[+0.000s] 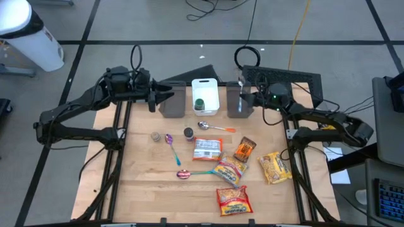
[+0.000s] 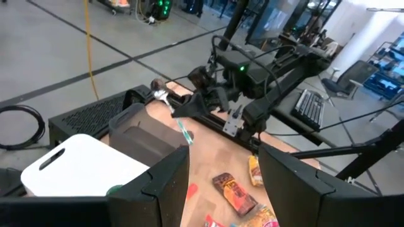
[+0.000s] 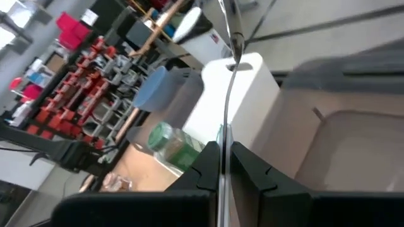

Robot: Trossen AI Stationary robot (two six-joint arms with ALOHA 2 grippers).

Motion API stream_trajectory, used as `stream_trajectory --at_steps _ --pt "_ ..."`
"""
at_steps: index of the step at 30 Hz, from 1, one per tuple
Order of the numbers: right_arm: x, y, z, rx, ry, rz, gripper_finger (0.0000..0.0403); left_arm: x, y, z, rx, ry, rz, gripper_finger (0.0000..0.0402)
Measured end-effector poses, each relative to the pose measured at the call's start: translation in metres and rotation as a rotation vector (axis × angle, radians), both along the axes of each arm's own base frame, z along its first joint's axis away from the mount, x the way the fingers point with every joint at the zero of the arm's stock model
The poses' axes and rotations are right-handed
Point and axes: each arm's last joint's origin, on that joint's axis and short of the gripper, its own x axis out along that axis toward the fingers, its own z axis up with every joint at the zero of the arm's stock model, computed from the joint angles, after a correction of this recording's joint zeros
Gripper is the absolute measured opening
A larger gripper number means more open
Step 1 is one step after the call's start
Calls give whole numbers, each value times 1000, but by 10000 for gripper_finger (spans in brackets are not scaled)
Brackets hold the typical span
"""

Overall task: Pick & Place Food Item
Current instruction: Put the white spoon into the right black bin

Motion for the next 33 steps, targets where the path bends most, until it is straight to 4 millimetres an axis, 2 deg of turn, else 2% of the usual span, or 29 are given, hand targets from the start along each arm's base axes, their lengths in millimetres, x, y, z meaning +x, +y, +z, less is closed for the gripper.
stream_trajectory --at_steps 13,24,29,33 --pt "9 -12 -9 -16 65 -15 7 7 3 -5 -12 24 -3 200" --pt "25 -26 -2 -75 308 82 7 7 3 -5 -12 24 -2 200" --pt "29 -30 3 -121 341 105 7 7 3 -6 -14 31 -2 200" --pt "27 -31 -1 -122 395 121 7 7 3 -6 -15 31 -2 200"
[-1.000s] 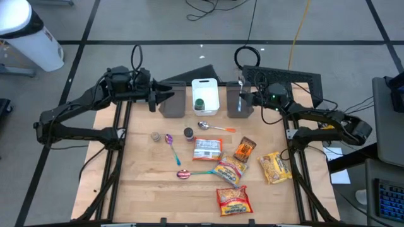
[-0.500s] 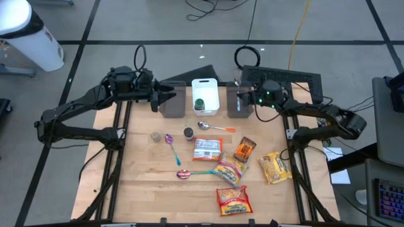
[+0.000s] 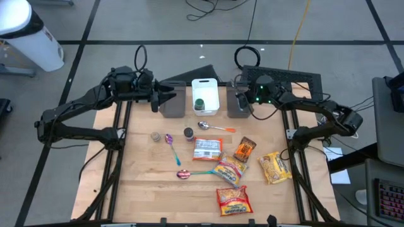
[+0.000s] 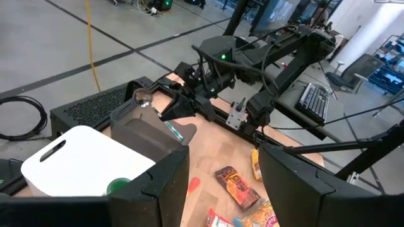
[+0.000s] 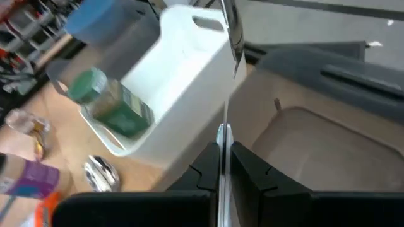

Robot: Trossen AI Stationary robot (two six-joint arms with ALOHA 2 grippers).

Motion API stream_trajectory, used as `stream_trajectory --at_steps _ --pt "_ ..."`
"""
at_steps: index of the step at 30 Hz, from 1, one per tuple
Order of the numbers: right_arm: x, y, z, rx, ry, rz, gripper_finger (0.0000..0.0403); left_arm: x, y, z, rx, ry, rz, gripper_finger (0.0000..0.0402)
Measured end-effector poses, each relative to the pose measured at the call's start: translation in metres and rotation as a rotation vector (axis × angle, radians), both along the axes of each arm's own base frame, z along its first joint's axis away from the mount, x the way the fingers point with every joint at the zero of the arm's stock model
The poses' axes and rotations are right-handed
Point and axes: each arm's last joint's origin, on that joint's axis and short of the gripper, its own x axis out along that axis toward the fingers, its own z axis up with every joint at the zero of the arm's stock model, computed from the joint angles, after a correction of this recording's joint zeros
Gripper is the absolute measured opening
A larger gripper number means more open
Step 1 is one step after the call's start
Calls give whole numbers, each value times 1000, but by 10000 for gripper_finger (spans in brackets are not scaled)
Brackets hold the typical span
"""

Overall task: Pick & Place Food Item
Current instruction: Put the white spoon into the right black bin

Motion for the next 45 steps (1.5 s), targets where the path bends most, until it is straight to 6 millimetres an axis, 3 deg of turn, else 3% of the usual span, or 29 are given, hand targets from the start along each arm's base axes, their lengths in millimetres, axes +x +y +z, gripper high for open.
stream_trajectory --at_steps 22,36,45 --pt "-8 -5 -18 62 138 5 7 0 1 0 13 4 17 200" --pt "21 -35 -10 78 338 127 7 0 1 0 4 2 20 200" --pt "23 -39 -15 107 377 118 7 -1 0 -2 -6 24 20 200"
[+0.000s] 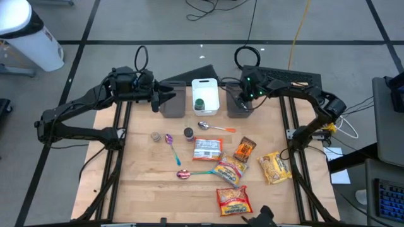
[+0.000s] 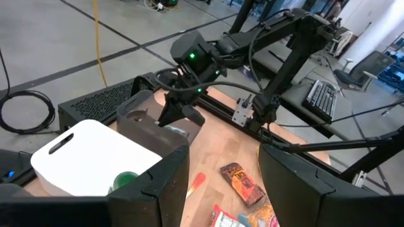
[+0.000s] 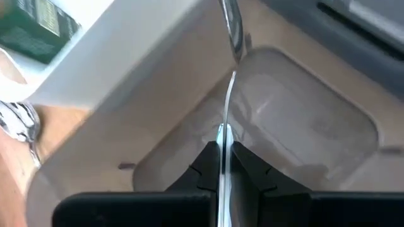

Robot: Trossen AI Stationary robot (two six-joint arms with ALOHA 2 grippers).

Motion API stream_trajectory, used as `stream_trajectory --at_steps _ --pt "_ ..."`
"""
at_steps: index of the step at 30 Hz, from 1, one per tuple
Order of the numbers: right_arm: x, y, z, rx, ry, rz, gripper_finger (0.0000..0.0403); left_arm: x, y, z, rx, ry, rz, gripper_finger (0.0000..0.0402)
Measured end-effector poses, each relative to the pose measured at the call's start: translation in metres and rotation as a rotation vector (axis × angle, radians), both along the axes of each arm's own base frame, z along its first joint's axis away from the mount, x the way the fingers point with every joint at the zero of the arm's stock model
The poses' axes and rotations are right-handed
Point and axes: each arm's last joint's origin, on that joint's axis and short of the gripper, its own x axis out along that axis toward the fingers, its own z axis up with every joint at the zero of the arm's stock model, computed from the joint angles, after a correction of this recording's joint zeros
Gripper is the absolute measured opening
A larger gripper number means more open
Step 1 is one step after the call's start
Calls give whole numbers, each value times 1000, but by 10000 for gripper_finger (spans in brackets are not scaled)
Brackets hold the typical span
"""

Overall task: Pick & Place Food Item
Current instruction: Put the white spoon into the right black bin

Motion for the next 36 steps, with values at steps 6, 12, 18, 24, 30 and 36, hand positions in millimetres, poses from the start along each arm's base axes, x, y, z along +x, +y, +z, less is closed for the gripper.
stream_trajectory --at_steps 6,12,18,24,30,36 --pt "-2 -1 -1 0 18 -15 7 0 0 0 9 2 5 200" --pt "-3 -1 -2 -5 40 -29 7 -1 2 0 11 3 16 200" --pt "-2 -3 -14 39 69 -37 7 -1 2 0 12 2 15 200" --pt "0 -4 -22 65 83 -47 7 -1 2 0 11 2 15 200" --pt "0 -4 -24 72 92 -48 7 -1 2 0 9 2 15 200" --pt "0 -4 -25 73 94 -48 8 -1 2 0 10 2 15 200"
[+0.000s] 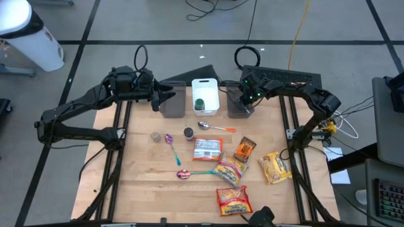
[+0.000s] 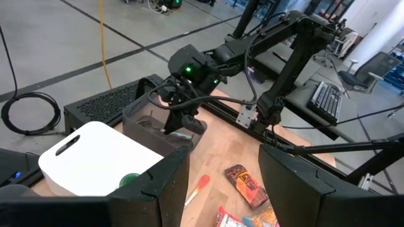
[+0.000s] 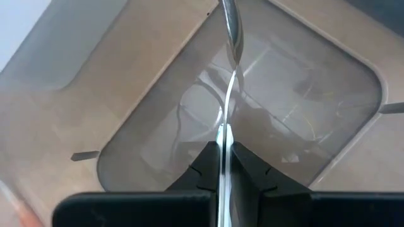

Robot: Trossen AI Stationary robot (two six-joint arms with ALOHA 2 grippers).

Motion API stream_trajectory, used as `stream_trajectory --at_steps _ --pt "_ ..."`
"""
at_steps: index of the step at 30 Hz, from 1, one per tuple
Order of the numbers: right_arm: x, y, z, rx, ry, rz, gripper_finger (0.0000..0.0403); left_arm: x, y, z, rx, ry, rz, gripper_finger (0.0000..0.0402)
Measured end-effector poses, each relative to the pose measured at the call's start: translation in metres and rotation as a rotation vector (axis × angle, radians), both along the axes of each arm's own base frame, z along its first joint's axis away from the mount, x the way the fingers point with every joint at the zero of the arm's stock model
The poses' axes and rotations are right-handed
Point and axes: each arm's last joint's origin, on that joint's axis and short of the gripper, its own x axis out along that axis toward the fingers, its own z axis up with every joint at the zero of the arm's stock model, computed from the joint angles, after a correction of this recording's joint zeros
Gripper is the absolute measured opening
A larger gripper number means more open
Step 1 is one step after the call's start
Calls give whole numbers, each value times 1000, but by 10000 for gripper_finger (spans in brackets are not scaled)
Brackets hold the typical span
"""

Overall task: Pick & Place Food Item
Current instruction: Put the white spoon into the right black bin, then put the orange seasoning pack into the white bin

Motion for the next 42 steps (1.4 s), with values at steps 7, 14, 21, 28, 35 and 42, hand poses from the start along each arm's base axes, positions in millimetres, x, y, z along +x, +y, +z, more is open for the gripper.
stream_trajectory --at_steps 7,14,21,28,35,42 --pt "0 0 0 -1 5 -3 39 0 0 0 -4 -1 1 200" --pt "1 -1 1 -10 -10 0 47 0 0 0 -6 -2 2 200" --pt "2 -2 2 -25 -26 1 50 0 0 0 -8 -2 0 200" --pt "2 -2 4 -33 -37 2 93 0 0 0 -7 -1 0 200" --pt "3 0 10 12 -100 -1 155 0 0 0 -4 0 0 200" --pt "1 3 33 -35 -197 19 178 0 0 0 9 3 -3 200"
